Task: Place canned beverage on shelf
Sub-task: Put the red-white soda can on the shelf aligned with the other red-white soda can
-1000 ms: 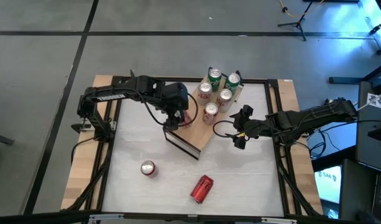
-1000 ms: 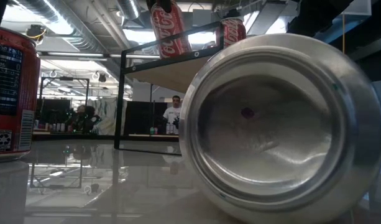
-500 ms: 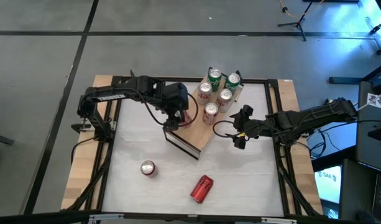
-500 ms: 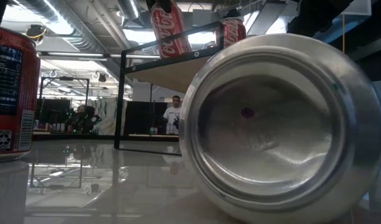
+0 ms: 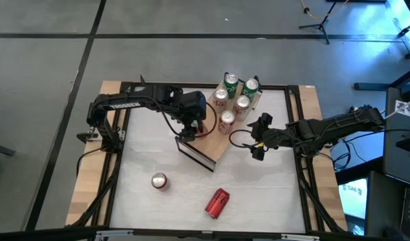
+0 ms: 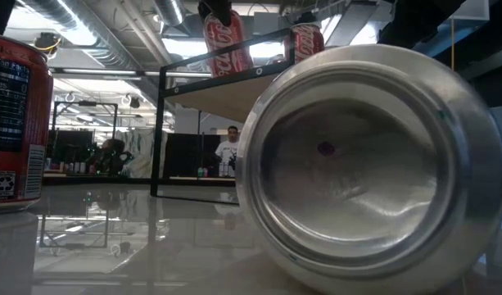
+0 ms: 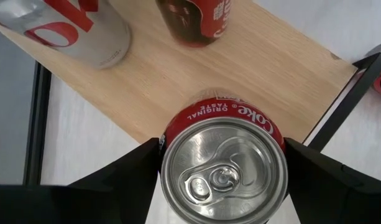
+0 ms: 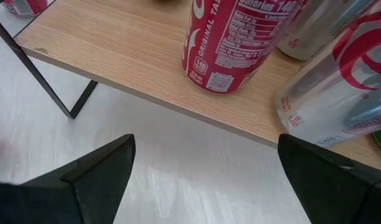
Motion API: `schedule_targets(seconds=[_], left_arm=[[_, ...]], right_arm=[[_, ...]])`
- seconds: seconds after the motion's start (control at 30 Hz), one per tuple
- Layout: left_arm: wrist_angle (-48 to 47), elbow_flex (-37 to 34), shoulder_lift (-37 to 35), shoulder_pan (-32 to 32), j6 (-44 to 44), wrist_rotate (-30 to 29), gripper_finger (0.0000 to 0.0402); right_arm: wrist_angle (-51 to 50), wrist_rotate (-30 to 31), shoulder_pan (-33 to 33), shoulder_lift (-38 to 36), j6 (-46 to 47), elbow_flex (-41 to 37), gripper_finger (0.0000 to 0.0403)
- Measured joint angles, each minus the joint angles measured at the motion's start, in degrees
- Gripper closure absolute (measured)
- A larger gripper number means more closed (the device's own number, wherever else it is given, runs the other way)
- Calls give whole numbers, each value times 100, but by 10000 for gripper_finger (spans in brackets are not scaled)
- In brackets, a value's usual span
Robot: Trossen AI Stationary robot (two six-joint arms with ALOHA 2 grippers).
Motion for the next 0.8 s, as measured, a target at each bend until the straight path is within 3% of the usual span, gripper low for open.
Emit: schedule_targets(seconds=[0.33,0.8], left_arm=[[21,-2,7,0,2,-11,91],[142,-13,15,0,2,-15,87]], right_arm=[[0,2,0,0,0,0,15],[0,2,-1,0,0,0,15]])
